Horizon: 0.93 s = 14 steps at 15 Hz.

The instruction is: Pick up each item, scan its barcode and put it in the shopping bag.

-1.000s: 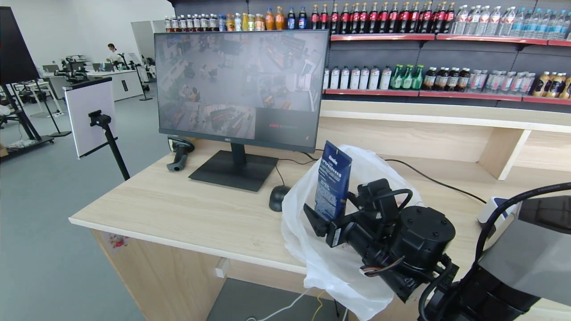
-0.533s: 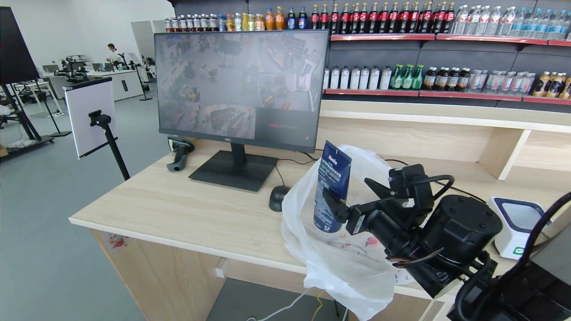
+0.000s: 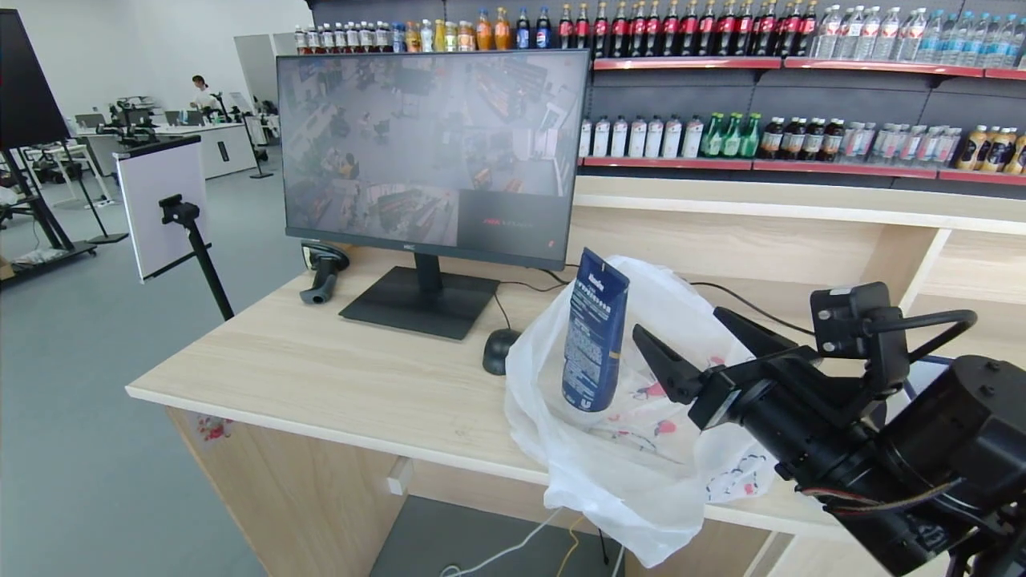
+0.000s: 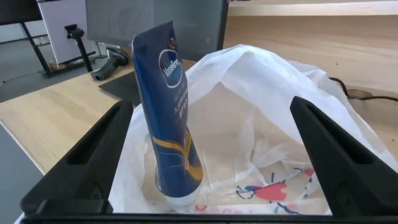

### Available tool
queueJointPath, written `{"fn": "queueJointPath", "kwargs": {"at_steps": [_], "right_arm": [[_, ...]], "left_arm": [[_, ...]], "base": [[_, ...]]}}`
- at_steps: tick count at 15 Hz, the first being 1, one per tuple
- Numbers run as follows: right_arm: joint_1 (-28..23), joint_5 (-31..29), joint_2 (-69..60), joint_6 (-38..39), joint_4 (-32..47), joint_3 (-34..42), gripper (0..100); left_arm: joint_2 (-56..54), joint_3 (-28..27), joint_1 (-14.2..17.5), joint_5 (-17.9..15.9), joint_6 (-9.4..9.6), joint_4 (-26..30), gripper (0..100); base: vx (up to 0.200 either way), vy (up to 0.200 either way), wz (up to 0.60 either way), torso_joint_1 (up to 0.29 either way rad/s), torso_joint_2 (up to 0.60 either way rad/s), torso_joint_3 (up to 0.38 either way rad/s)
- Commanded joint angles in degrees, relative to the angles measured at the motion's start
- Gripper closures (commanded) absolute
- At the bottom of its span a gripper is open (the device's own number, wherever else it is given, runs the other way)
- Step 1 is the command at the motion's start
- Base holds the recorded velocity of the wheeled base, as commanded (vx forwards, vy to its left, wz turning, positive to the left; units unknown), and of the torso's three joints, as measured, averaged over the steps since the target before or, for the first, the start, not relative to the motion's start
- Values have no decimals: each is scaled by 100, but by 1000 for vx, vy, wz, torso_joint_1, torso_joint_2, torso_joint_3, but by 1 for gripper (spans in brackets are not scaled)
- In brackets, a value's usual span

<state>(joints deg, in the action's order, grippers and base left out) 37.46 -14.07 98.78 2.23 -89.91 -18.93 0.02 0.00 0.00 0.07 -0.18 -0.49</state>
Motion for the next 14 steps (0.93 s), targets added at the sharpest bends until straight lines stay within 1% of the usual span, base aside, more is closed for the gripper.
{"fn": "queueJointPath", "kwargs": {"at_steps": [1, 3, 5, 14], "right_arm": [[7, 1, -140, 5, -9, -23, 0], [7, 1, -113, 14, -9, 4, 0], [-55, 1, -122, 32, -9, 65, 0], [-160, 1, -69, 93, -9, 12, 0]], "left_arm": [[-2, 0, 0, 1, -8, -4, 0], [-2, 0, -9, 1, 18, -4, 0], [-2, 0, -9, 1, 9, -4, 0], [-2, 0, 0, 1, 9, 5, 0]], "base": [[-200, 0, 0, 7, 7, -2], [-200, 0, 0, -17, 3, 7], [0, 0, 0, 0, 0, 0], [0, 0, -600, 8, 5, 5]]}}
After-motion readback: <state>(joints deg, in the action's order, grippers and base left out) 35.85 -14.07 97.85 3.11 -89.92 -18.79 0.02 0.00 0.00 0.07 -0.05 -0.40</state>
